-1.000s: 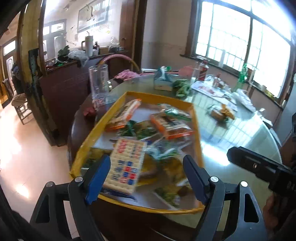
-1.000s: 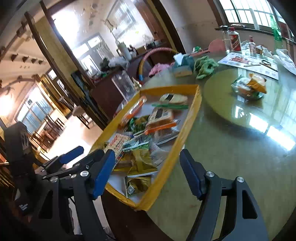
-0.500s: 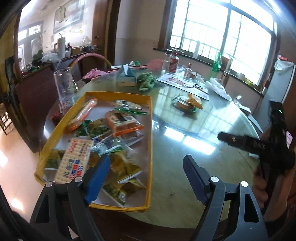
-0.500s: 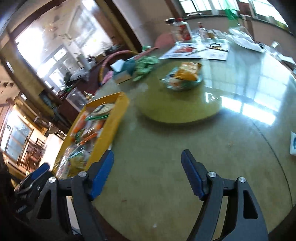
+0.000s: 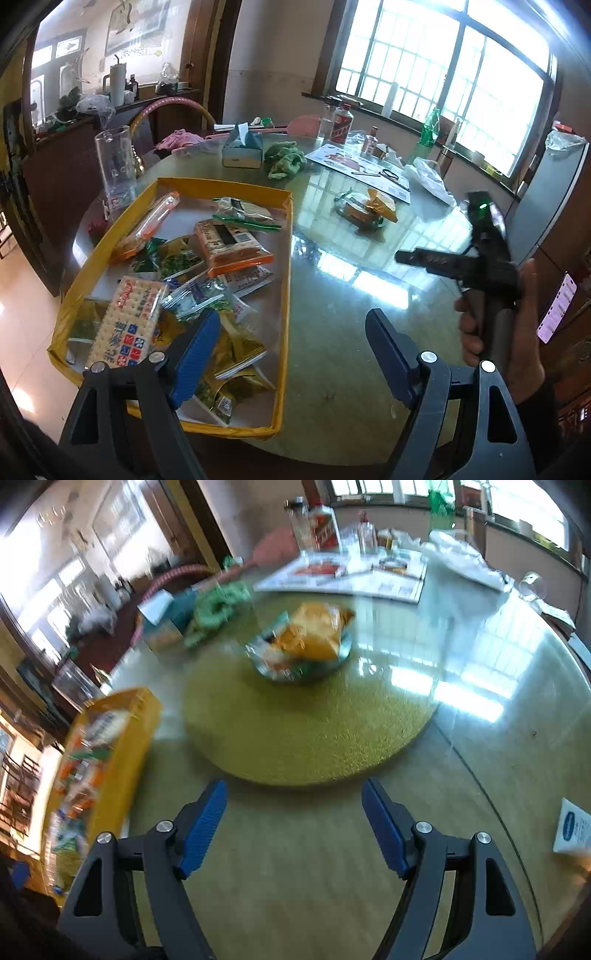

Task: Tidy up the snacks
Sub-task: 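Grasp the yellow chip bag on the lazy susan with the right tool, then grasp the round cracker pack with the left tool while the right tool holds the chip bag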

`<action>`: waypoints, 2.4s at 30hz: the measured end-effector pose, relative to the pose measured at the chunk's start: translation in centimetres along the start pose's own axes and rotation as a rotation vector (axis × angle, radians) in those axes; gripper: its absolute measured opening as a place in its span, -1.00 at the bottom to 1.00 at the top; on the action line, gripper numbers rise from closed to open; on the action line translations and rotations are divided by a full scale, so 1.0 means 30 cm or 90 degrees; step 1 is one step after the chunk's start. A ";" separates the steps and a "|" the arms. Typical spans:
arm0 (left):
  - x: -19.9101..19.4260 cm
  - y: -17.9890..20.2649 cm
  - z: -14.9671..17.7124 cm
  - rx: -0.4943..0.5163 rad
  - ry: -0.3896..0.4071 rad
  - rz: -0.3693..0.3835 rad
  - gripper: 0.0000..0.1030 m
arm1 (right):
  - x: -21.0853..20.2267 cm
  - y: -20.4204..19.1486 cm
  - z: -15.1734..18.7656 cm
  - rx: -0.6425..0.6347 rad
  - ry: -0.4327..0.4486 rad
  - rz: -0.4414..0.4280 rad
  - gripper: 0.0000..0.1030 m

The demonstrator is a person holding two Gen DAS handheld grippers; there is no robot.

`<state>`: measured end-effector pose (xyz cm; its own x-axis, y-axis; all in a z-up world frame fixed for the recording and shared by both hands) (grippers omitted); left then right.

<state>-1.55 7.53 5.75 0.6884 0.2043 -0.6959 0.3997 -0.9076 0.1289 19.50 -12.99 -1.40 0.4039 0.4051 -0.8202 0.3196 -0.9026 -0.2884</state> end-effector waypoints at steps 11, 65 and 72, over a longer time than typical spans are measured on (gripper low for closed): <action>0.020 0.032 0.002 0.006 -0.008 0.002 0.57 | 0.017 0.034 -0.083 0.011 0.028 -0.043 0.47; 1.142 0.555 -0.539 -0.173 -0.251 -0.274 0.83 | -0.188 0.457 -0.014 0.171 0.113 -0.080 -0.08; 1.041 0.516 -0.467 -0.080 -0.214 -0.225 0.48 | -0.198 0.439 -0.008 0.155 0.117 -0.080 -0.08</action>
<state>34.61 5.02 -4.09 0.2731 0.3420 -0.8991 0.6572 -0.7489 -0.0852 21.53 -27.25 -0.21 0.5289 0.5152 -0.6744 0.1708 -0.8430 -0.5101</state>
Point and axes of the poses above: each gripper's, at about its wrist camera, not at the fingertips, and x roughly the way its jaws point, y to its right, z to its underside, the point moved 3 cm from there along x, roughly the way its jaws point, and after that the axes turned 5 degrees about -z, right-handed, at the moved point
